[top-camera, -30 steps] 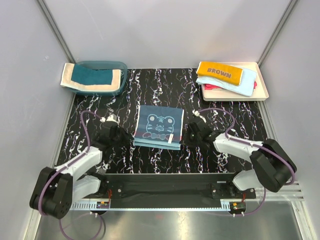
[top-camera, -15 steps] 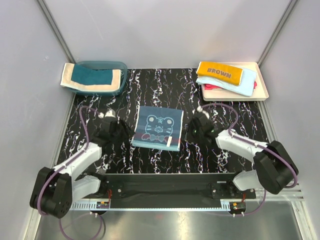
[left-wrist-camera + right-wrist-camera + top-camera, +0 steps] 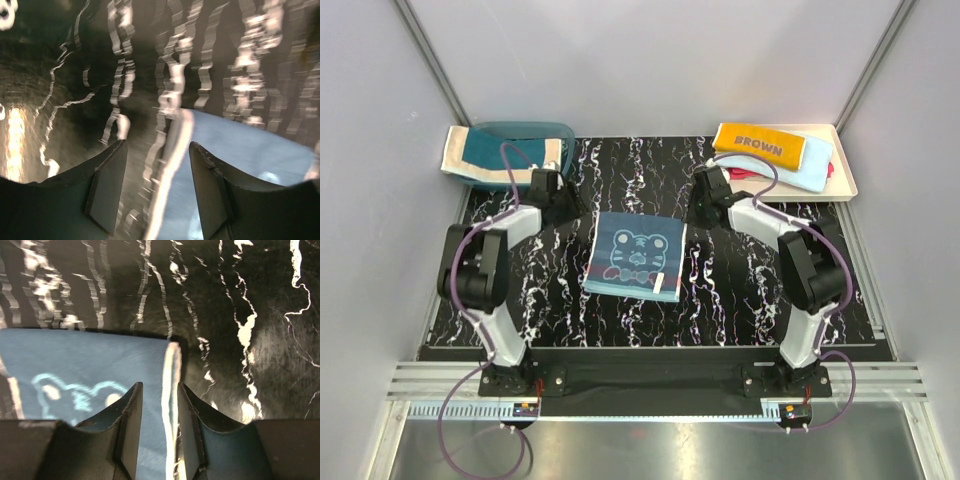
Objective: Fold and stack the towels
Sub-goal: Fold the towel
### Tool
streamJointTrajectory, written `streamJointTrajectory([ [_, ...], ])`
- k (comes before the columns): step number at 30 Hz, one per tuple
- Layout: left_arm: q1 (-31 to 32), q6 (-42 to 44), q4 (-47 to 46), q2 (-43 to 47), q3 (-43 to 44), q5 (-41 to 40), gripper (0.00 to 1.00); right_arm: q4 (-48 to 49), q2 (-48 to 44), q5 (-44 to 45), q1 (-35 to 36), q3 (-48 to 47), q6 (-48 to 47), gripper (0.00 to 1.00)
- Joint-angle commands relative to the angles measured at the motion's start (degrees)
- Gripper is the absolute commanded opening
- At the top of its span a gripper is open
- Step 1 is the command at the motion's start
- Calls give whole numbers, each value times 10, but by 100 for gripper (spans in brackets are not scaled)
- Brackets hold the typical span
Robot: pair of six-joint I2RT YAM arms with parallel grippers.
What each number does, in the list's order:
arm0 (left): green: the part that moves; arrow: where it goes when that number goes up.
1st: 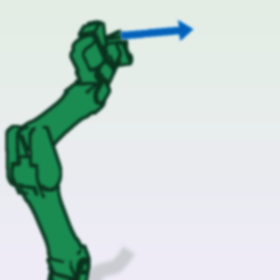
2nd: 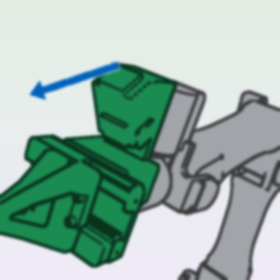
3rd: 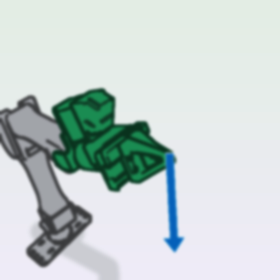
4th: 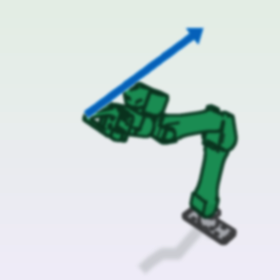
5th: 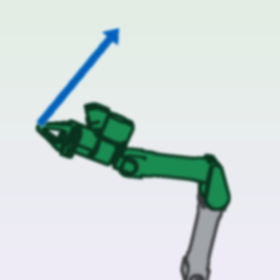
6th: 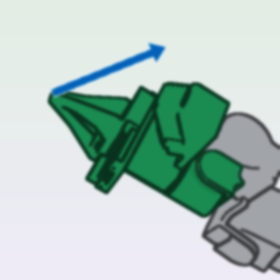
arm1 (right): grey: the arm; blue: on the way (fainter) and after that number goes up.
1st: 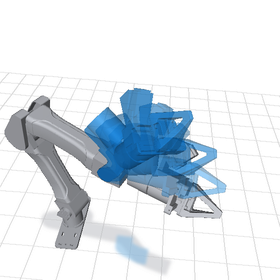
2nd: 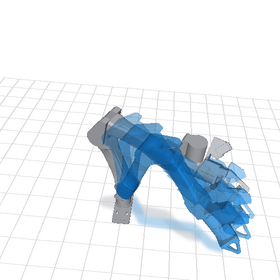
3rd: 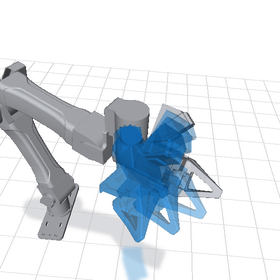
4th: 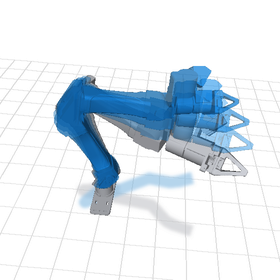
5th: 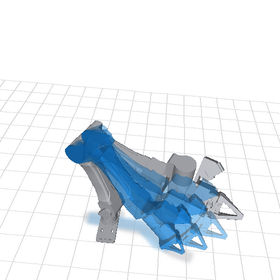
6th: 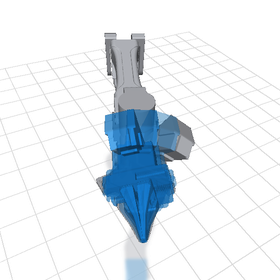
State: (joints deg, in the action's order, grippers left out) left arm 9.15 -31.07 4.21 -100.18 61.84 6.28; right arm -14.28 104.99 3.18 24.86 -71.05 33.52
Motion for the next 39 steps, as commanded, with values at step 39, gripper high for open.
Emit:
streamJointTrajectory([
  [39, 0, 92, -5, -165, 107, 149, 57, 0, 80, -7, -25, -38, -37, 40],
])
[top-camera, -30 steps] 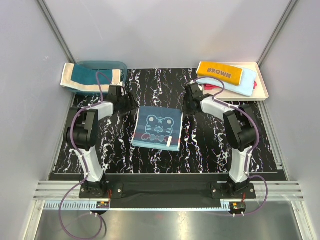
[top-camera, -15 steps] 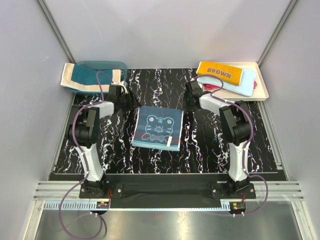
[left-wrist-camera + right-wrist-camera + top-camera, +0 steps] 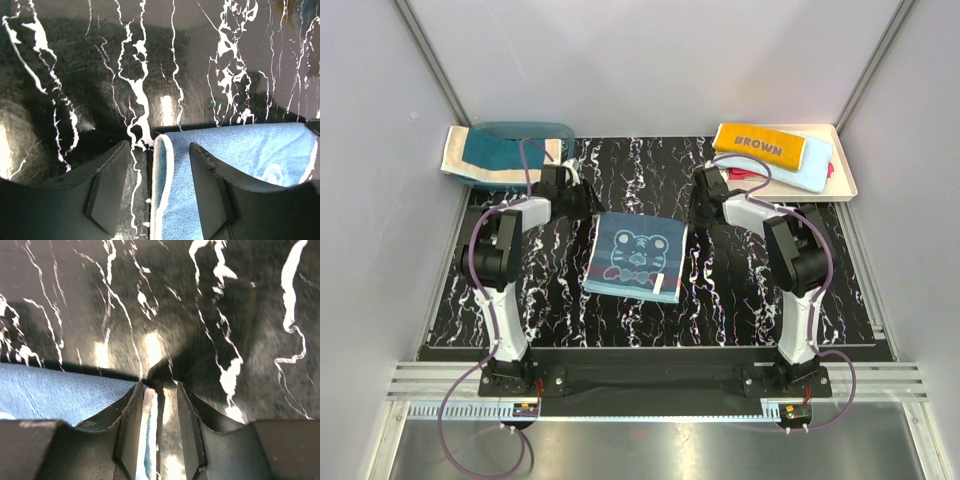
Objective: Fold and stack the towels
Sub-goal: Fold the towel
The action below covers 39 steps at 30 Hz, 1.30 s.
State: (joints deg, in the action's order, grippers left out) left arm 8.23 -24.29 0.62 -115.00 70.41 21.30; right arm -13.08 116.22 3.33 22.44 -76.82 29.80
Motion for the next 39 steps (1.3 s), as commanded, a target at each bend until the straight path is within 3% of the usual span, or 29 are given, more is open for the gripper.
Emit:
streamJointTrajectory([
  [1, 11, 25, 39, -20, 28, -7, 56, -11, -35, -9, -1, 23, 1, 40],
  [9, 25, 29, 77, -29, 43, -55, 54, -11, -57, -10, -2, 37, 6, 40],
  [17, 26, 22, 68, -28, 36, -43, 54, -36, -98, 48, -2, 33, 12, 41],
  [23, 27, 21, 59, -22, 32, -34, 55, -41, -137, 40, -2, 37, 25, 42],
  [27, 29, 21, 62, -27, 39, -28, 55, -39, -134, -2, 6, 42, 23, 42],
  [39, 45, 35, 97, -35, 56, -60, 50, -53, -76, 23, 36, 44, 10, 41],
])
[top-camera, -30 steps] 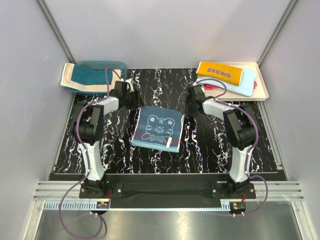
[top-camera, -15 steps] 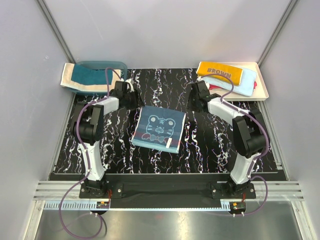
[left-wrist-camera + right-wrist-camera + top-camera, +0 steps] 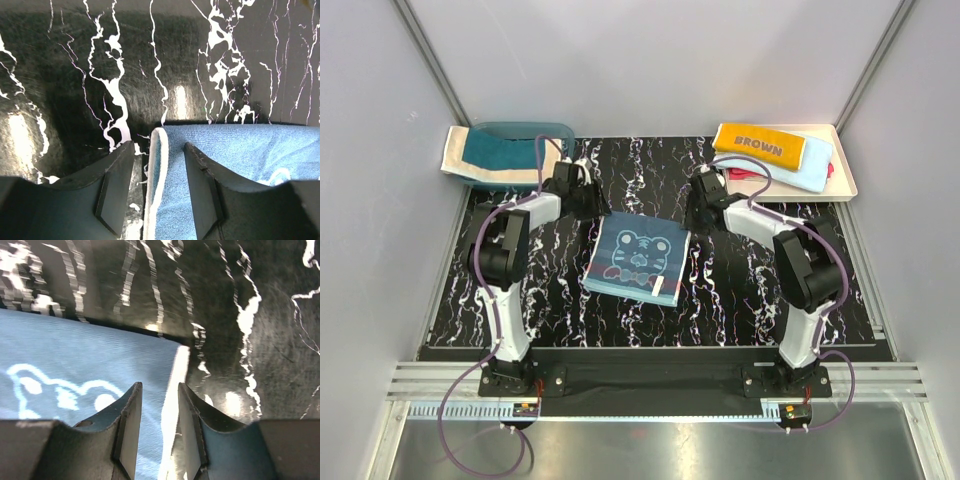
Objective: Fold and stack the towels
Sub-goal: Fold the towel
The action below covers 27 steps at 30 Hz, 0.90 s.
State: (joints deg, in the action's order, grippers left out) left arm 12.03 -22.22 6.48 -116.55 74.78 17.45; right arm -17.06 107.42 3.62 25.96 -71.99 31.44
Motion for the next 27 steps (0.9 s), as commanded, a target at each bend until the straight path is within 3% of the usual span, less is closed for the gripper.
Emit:
streamJointTrajectory([
  [1, 8, 15, 45, -20, 14, -30, 50, -18, 16, 25, 1, -6, -8, 42],
  [13, 26, 16, 84, -37, 50, -80, 46, -41, 75, 54, 1, -54, -24, 42],
  [27, 27, -35, 48, -26, 15, -122, 43, -50, 138, 61, 0, -128, -49, 36],
])
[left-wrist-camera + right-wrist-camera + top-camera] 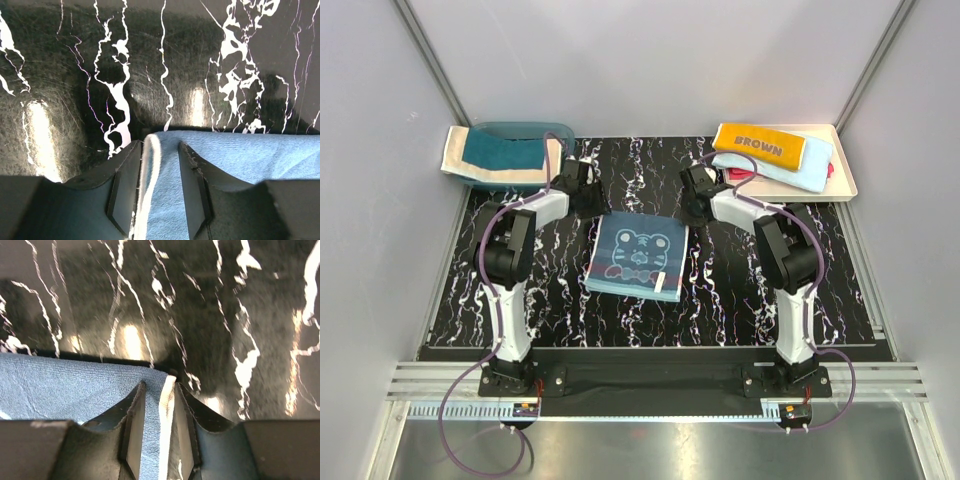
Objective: Fold and stack the towels
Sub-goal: Fold the towel
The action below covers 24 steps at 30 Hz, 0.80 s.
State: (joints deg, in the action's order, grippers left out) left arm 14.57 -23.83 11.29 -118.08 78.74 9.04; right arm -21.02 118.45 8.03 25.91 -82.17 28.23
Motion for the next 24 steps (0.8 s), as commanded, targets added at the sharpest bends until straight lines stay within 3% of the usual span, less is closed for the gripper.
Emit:
streamJointTrajectory([
  [1, 3, -30, -8, -9, -27, -45, 43, -9, 32, 12, -1, -31, -20, 36],
  [19, 0, -56, -39, -8, -31, -89, 38, -12, 93, -7, -2, -127, -76, 33],
  [24, -4, -53, -37, -9, -31, -102, 35, -4, 96, -9, -2, -128, -74, 24],
])
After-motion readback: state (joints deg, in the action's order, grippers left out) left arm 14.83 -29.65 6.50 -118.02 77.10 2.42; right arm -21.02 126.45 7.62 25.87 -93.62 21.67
